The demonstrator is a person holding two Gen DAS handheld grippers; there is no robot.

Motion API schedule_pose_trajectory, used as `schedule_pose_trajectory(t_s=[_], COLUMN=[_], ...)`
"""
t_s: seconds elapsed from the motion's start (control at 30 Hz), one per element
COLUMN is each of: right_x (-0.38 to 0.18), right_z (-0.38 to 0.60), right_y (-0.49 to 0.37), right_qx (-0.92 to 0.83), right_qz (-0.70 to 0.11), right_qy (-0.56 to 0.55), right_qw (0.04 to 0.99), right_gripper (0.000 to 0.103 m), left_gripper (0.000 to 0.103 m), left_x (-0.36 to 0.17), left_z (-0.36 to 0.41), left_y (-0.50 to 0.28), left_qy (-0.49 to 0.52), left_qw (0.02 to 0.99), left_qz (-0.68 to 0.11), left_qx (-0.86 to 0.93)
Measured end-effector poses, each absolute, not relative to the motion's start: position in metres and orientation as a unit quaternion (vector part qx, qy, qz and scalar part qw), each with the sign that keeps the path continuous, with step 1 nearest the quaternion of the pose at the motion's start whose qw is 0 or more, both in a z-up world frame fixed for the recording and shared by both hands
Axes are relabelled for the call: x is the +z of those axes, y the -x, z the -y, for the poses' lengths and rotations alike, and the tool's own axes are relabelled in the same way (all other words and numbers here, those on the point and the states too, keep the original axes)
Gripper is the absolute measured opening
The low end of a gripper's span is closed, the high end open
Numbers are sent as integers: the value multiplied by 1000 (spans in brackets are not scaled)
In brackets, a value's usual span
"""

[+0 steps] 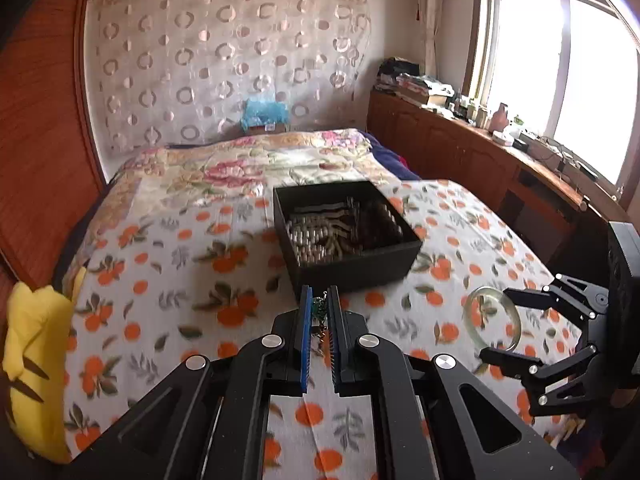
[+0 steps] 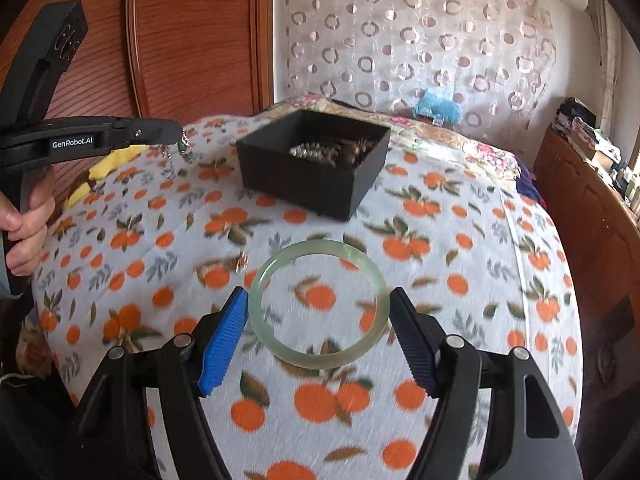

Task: Organize jewelry
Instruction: 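Lower the pendant into the box with the left while the right drops the bangle in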

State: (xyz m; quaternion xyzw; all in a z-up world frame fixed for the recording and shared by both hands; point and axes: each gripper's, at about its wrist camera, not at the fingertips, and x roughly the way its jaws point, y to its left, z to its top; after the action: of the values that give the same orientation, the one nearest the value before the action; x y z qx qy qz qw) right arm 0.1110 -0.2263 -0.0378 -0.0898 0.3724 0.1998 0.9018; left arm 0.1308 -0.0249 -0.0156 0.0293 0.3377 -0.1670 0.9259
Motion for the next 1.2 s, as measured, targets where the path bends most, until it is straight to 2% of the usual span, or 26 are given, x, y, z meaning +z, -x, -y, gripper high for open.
schedule_pose_trajectory(t_s=[0.7, 1.2], right_x=[-4, 15], right_z=[241, 224], right_y=[-177, -212], right_qx=[195, 202], right_qz=[-363, -354], right_qy=[51, 68], right_qw=[910, 911], right_gripper=[74, 74], left_gripper=[7, 7], left_x=[21, 11], left_z=[64, 70], left_y=[-195, -247], left_qy=[-52, -35], left_qw=[930, 919], left_qz=[-321, -353], left_qx=[-170, -173])
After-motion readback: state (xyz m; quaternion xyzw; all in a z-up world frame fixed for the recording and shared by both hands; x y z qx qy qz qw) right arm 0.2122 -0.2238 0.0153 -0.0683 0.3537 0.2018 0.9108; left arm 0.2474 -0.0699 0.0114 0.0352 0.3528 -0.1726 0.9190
